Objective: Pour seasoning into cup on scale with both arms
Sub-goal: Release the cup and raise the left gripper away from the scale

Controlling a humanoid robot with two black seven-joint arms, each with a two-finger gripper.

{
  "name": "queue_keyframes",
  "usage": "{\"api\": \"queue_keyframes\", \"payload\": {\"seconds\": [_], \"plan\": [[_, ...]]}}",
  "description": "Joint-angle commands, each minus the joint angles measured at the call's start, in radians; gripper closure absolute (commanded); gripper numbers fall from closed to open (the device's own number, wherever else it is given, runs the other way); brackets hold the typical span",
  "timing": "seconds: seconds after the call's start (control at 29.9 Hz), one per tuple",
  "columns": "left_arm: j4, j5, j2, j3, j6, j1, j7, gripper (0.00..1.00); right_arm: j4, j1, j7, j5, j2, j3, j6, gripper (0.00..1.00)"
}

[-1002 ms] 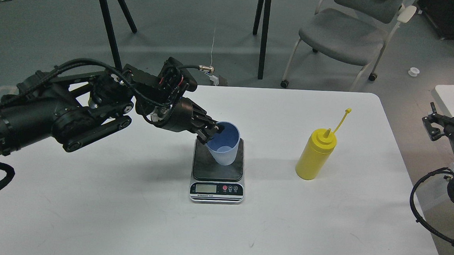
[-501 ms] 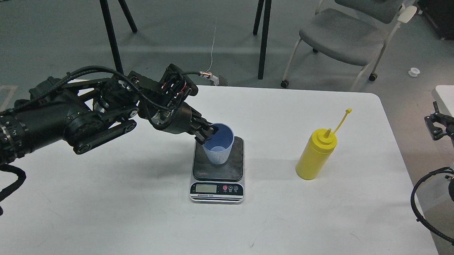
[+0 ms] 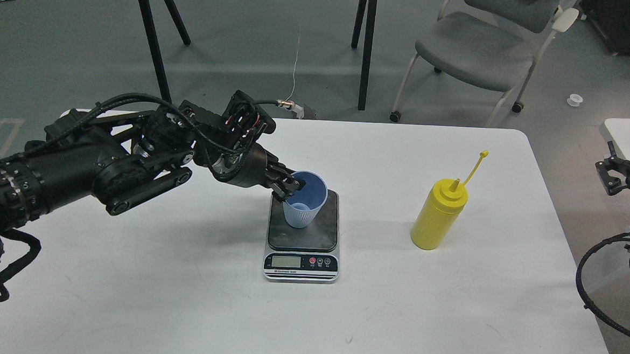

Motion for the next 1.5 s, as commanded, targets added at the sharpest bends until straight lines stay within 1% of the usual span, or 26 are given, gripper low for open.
{"api": "queue_keyframes", "payload": {"seconds": [0.0,0.1,0.23,0.37,0.47,0.57,0.7,0.77,0.84,0.97,1.04,1.1,1.14,1.2,1.3,1.34,1.4,1.47], "plan": [[0.000,-0.033,0.006,-0.009,0.010,-0.009,-0.008,0.32,-0.001,-0.005,-0.001,0.000,-0.015,0.000,0.000,0.00],[0.001,-0.171,0.021,-0.017,0.019,-0.026,-0.013,0.25,-0.001,-0.011,0.001,0.000,-0.023,0.000,0.000,0.00],[0.001,-0.451,0.081,-0.035,0.024,-0.052,-0.011,0.11,0.017,-0.034,-0.001,0.000,-0.049,0.000,0.000,0.01],[0.001,-0.712,0.119,-0.035,0.023,-0.116,-0.011,0.05,0.008,-0.056,-0.001,0.000,-0.085,0.002,0.000,0.00],[0.001,-0.893,0.145,-0.057,0.036,-0.124,-0.013,0.01,-0.003,-0.059,-0.004,-0.002,-0.128,0.002,0.000,0.00],[0.027,-1.058,0.147,-0.145,0.064,-0.123,-0.009,0.01,-0.001,-0.071,-0.005,0.000,-0.150,0.002,0.000,0.00],[0.104,-1.248,0.138,-0.262,0.055,-0.115,-0.009,0.01,0.013,-0.137,0.001,0.014,-0.152,0.004,0.000,0.00],[0.112,-1.338,0.133,-0.278,0.055,-0.109,-0.009,0.01,0.043,-0.192,0.001,0.041,-0.152,0.004,0.000,0.01],[0.119,-1.441,0.133,-0.279,0.058,-0.095,-0.008,0.01,0.094,-0.269,0.001,0.072,-0.152,0.004,0.000,0.01],[0.185,-1.734,0.130,-0.293,0.056,-0.041,-0.008,0.01,0.235,-0.415,-0.001,0.089,-0.153,0.039,0.000,0.01],[0.207,-1.890,0.124,-0.317,0.053,-0.015,-0.006,0.01,0.307,-0.471,-0.002,0.089,-0.152,0.043,0.000,0.01],[0.225,-2.015,0.107,-0.372,0.053,0.017,0.000,0.01,0.379,-0.514,-0.001,0.089,-0.152,0.043,0.000,0.01],[0.238,-2.062,0.095,-0.420,0.053,0.035,0.004,0.01,0.411,-0.536,-0.001,0.089,-0.152,0.043,0.000,0.01],[0.267,-2.101,0.058,-0.530,0.056,0.075,0.033,0.01,0.460,-0.565,-0.001,0.089,-0.150,0.042,0.000,0.00],[0.311,-2.110,0.006,-0.720,0.056,0.132,0.095,0.01,0.522,-0.593,-0.001,0.089,-0.138,0.033,0.000,0.01],[0.314,-2.110,-0.008,-0.770,0.056,0.150,0.108,0.01,0.549,-0.605,-0.001,0.089,-0.133,0.030,0.000,0.01],[0.314,-2.112,-0.025,-0.824,0.056,0.184,0.115,0.01,0.612,-0.639,-0.001,0.089,-0.104,0.028,0.000,0.01],[0.313,-2.112,-0.030,-0.838,0.058,0.198,0.115,0.01,0.663,-0.677,-0.001,0.087,-0.069,0.027,0.000,0.00]]}}
